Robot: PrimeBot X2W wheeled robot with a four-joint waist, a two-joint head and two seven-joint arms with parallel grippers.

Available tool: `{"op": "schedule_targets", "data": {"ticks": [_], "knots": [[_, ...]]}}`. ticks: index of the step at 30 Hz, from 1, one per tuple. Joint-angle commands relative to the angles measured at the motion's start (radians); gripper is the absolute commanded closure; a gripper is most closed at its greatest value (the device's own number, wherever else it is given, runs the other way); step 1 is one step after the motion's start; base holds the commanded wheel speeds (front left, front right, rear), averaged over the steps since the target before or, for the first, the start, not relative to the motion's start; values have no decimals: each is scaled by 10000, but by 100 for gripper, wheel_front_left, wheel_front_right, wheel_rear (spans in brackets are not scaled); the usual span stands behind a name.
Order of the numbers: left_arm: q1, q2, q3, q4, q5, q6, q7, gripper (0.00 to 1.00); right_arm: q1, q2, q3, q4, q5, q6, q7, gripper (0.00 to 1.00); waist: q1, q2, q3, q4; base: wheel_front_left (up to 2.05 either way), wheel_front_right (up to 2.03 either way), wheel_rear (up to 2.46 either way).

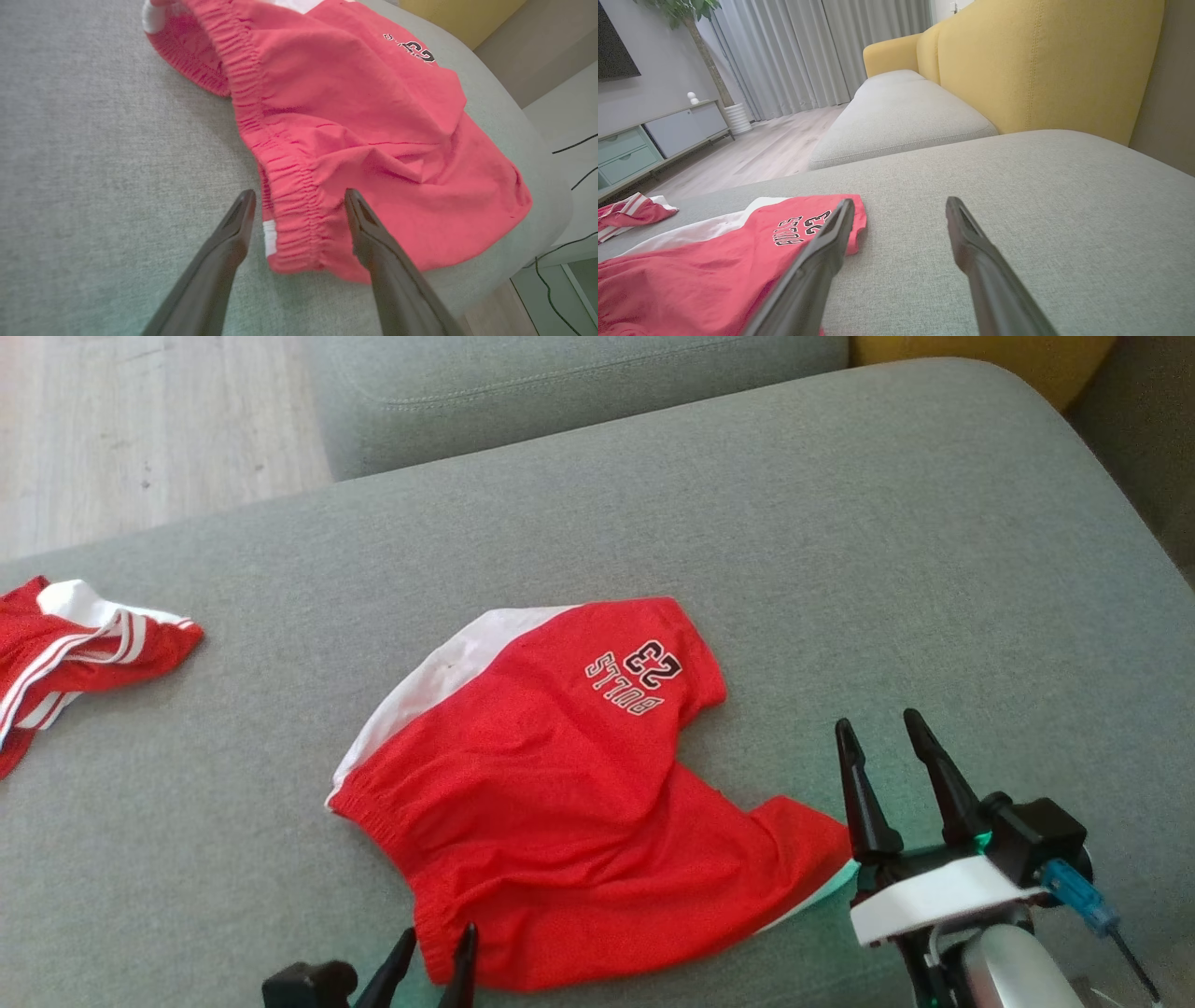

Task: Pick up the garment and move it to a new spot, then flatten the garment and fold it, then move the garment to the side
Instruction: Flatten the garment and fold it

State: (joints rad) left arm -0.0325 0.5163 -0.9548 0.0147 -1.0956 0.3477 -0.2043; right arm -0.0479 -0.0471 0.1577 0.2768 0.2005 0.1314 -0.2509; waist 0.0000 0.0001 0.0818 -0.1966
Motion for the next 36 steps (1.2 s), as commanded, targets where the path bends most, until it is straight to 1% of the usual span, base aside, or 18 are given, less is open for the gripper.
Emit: {"op": "schedule_targets", "data": {"ticks": [1, 4, 5, 6, 7, 8, 9, 12, 16, 20, 24, 25, 30, 34, 36], "knots": [[-460, 107, 270, -133, -57, -106, -24, 0, -320, -31, 249, -250, -68, -7, -109, 0, 0, -1, 27, -39, 0, 0, 0], [-500, 145, 251, 59, -40, -218, -19, 0, -313, -31, 238, -231, -68, -7, -109, 0, 0, -1, 52, -112, 0, 0, 0], [-543, 147, 216, 58, -9, -320, -21, 0, -310, -31, 230, -227, -68, -7, -109, 0, 0, -1, 60, -128, 0, 0, 0], [-564, 123, 217, 21, -45, -426, -23, 4, -311, -31, 227, -222, -65, -7, -109, 0, 0, -1, 64, -148, 0, 0, 0], [-590, 104, 221, -36, -85, -533, -20, 52, -313, -31, 235, -217, -59, -7, -109, 0, 0, -1, 68, -170, 0, 0, 0], [-623, 87, 230, -98, -124, -654, -22, 87, -319, -31, 242, -210, -52, -7, -109, 0, 0, -1, 73, -191, 0, 0, 0], [-642, 42, 286, -169, -230, -785, -34, 100, -327, -31, 242, -204, -37, -7, -109, 0, 0, -1, 75, -211, 0, 0, 0], [-786, -59, 511, -435, -509, -1136, -72, 100, -360, -31, 266, -191, -8, -7, -109, 0, 0, -1, 89, -275, 0, 0, 0], [-1306, -48, 753, -767, -663, -1412, 104, 100, -396, -31, 315, -195, 12, -7, -109, 0, 0, -1, 142, -350, 0, 0, 0], [-2106, -65, 1031, -735, -921, -1600, 590, 100, -492, -31, 407, -179, 11, -7, -109, 0, 0, -1, 251, -482, 0, 0, 0], [-3016, 32, 1139, 200, -845, -1507, 1191, 100, -653, -31, 550, -141, -9, -7, -109, 0, 0, -1, 373, -739, 0, 0, 0], [-3016, 32, 1139, 200, -845, -1507, 1191, 100, -653, -31, 550, -141, -9, -7, -109, 0, 0, -1, 373, -739, 0, 0, 0], [-3679, -8, 1248, 1719, -938, -1428, 1675, 100, -727, -31, 620, -92, -35, -7, -109, 0, 0, -1, 425, -1156, 0, 0, 0], [-3874, 132, 992, 2921, -474, -1248, 1718, 100, -686, -31, 569, -68, -33, -7, -109, 0, 0, -1, 422, -1432, 0, 0, 0], [-3806, 72, 1008, 3259, -502, -1331, 1595, 75, -650, -31, 533, -78, -29, -7, -109, 0, 0, -1, 412, -1491, 0, 0, 0]]}}
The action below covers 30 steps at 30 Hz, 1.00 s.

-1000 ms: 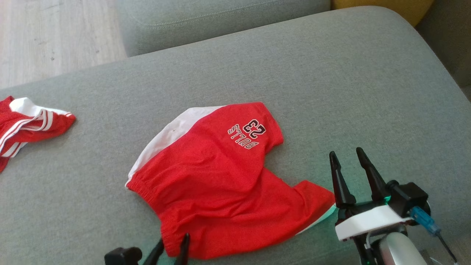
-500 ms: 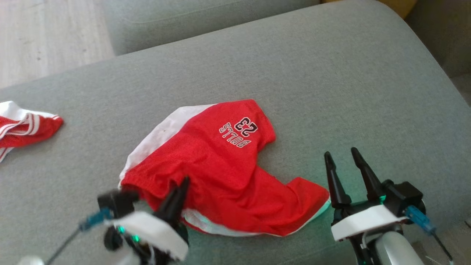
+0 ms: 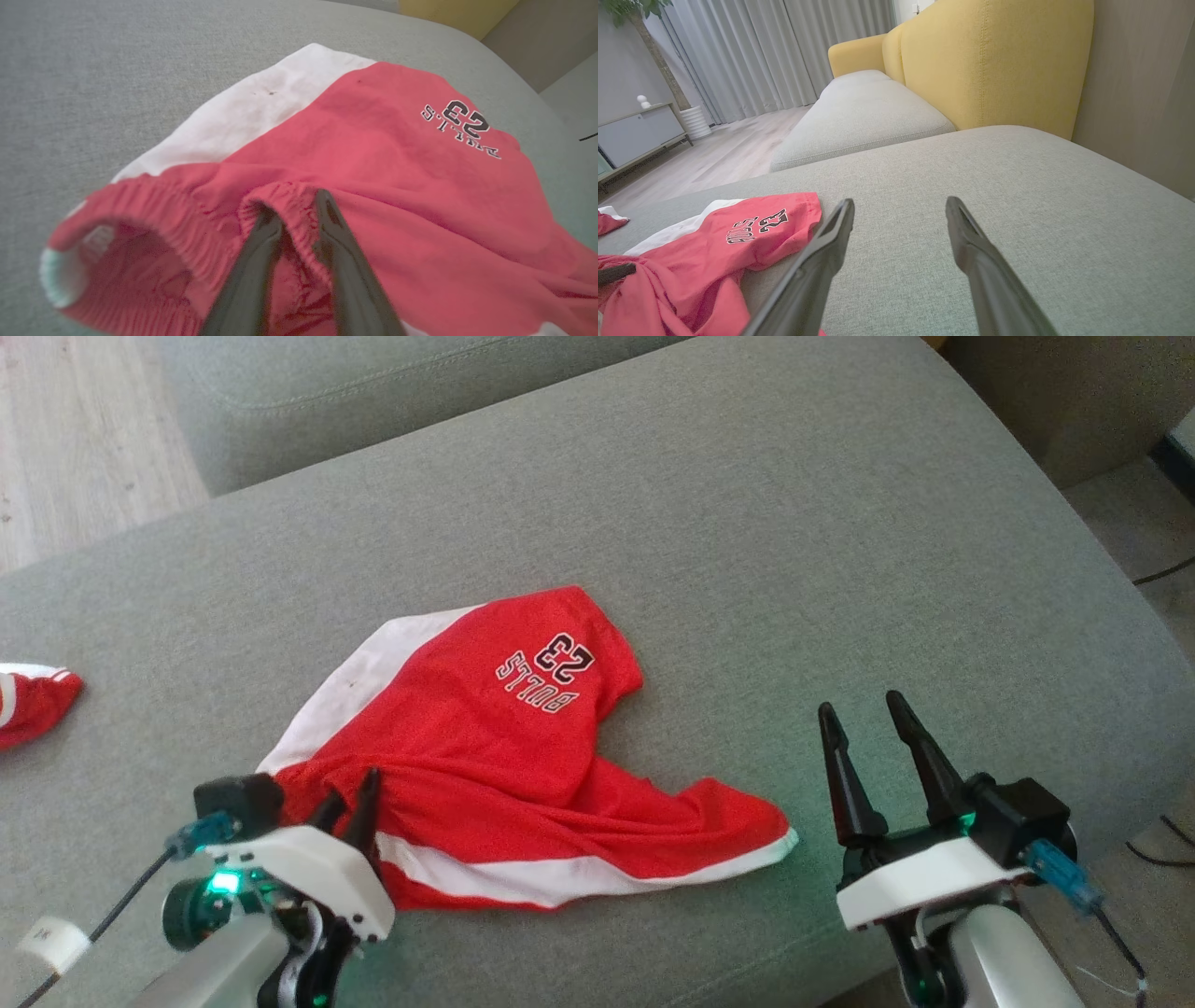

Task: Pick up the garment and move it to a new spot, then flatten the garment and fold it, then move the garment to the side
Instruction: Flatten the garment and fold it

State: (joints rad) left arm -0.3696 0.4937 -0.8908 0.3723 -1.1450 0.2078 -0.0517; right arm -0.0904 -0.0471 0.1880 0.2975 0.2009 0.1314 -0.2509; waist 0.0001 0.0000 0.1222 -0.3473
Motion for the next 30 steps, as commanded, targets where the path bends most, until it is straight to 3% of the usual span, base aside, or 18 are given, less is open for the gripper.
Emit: {"op": "schedule_targets", "data": {"ticks": [1, 2, 8, 18, 24, 30], "knots": [[-334, 297, 390, -100, 37, -25, -183, 13, -179, -31, 193, -297, -33, -7, -109, 0, -1, 0, -16, 0, 0, 0, 0], [-261, 302, 384, -51, 59, -92, -304, 0, -154, -31, 173, -303, -33, -7, -109, 0, -1, 0, -33, 5, 0, 0, 0], [383, 368, 537, -415, 256, -200, -1423, 0, -69, -31, -61, -396, -107, -7, -109, 0, -1, 0, -219, 291, 0, 0, 0], [2140, 424, 1831, -2239, 1593, 693, -2093, 0, -29, -39, -887, -856, -866, -7, -109, 0, -1, 0, -484, 1127, 0, 0, 0], [3468, -275, 3395, -3315, 3351, 812, -2098, 0, 173, -302, -1790, -1178, -1189, -7, -109, 0, -1, 0, -585, 1555, 0, 0, 0], [4648, -1223, 4852, -3826, 5351, 438, -2099, 0, 685, -569, -2466, -1273, -1636, -7, -109, 0, -1, 0, -761, 1813, 0, 0, 0]]}}
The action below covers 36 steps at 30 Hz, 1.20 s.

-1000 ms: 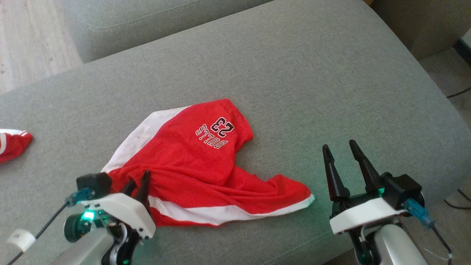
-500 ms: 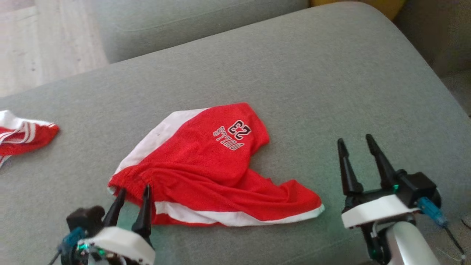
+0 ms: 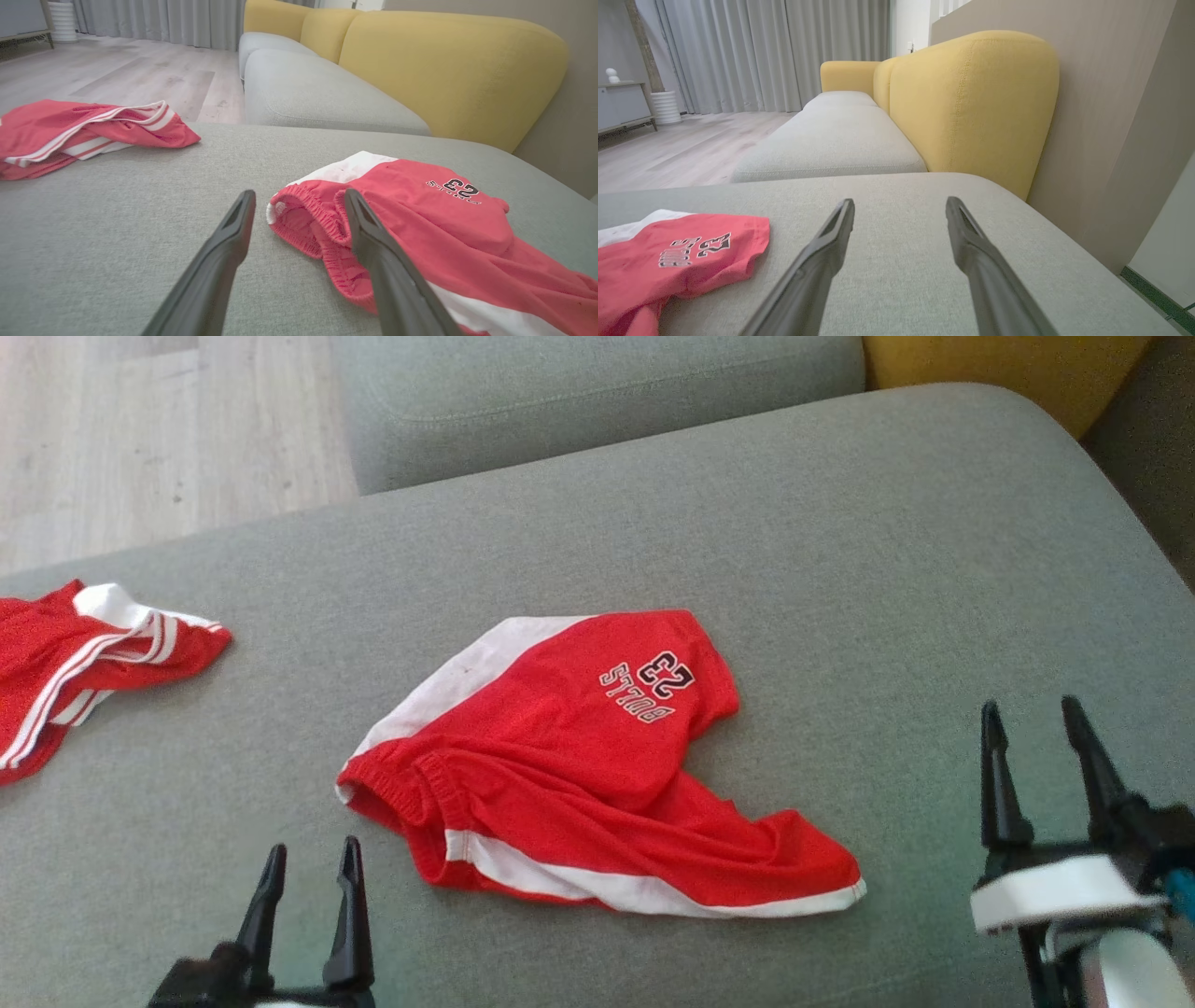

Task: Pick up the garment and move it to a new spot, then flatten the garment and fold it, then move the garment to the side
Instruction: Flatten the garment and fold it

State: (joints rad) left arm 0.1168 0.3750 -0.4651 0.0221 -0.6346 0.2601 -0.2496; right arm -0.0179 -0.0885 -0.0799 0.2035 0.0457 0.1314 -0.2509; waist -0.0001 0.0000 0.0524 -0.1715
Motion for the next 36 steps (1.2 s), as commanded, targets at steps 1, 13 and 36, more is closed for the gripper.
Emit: {"op": "schedule_targets", "data": {"ticks": [1, 13, 36], "knots": [[-50, -235, 847, -348, 486, -186, -120, 0, 43, -152, 210, -329, -128, -7, -109, 0, 1, 0, -100, 76, 0, 0, 0], [879, -1899, 3372, 72, 3071, -1533, -121, 0, 655, 205, 1398, 212, -95, -7, -109, 0, 1, 0, -472, 488, 0, 0, 0], [994, -3127, 5092, 1057, 4796, -3472, -122, 0, 422, 379, 2182, 832, 212, -7, -109, 0, 1, 0, -649, 844, 0, 0, 0]]}}
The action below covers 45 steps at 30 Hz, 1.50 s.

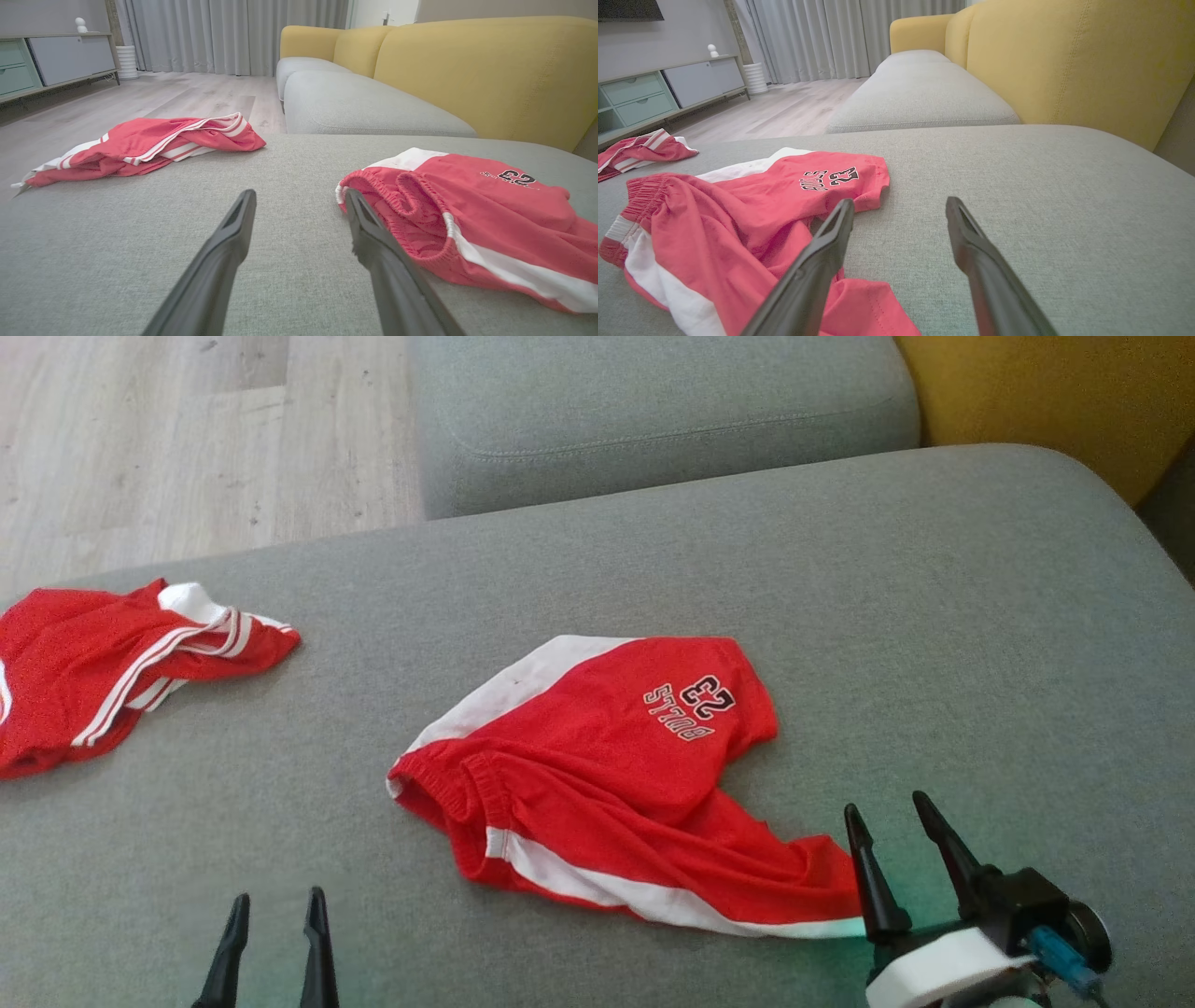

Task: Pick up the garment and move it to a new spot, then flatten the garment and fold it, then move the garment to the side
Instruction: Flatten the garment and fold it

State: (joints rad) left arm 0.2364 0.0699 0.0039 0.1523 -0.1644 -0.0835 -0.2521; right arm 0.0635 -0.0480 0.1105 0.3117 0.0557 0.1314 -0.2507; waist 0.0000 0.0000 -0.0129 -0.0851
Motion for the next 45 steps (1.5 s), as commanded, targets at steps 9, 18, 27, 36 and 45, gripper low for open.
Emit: {"op": "schedule_targets", "data": {"ticks": [9, 18, 27, 36, 45], "knots": [[-607, -64, -1319, -141, 151, -420, -33, 0, -247, -270, 434, -62, 180, -7, 627, 0, 0, 0, 271, -400, 0, 0, 0], [-1337, 98, -2452, 60, -280, -463, 332, 0, 321, -404, 990, -65, 541, -7, 2092, 0, 0, 0, 900, -776, 0, 0, 0], [-2080, 495, -3130, 360, -560, -469, 747, 0, 4, -413, 1013, -211, 91, -7, 3181, 0, 0, 0, 1451, -902, 0, 0, 0], [-2399, 834, -3870, 592, -1137, -470, 1150, 0, -251, -350, 1187, -188, -142, -7, 3861, 0, 0, 0, 1592, -811, 0, 0, 0], [-2528, 1023, -3669, 737, -1223, -90, 1205, 0, -296, -438, 1351, -279, -27, -7, 4049, 0, 0, 0, 1528, -853, 0, 0, 0]]}}
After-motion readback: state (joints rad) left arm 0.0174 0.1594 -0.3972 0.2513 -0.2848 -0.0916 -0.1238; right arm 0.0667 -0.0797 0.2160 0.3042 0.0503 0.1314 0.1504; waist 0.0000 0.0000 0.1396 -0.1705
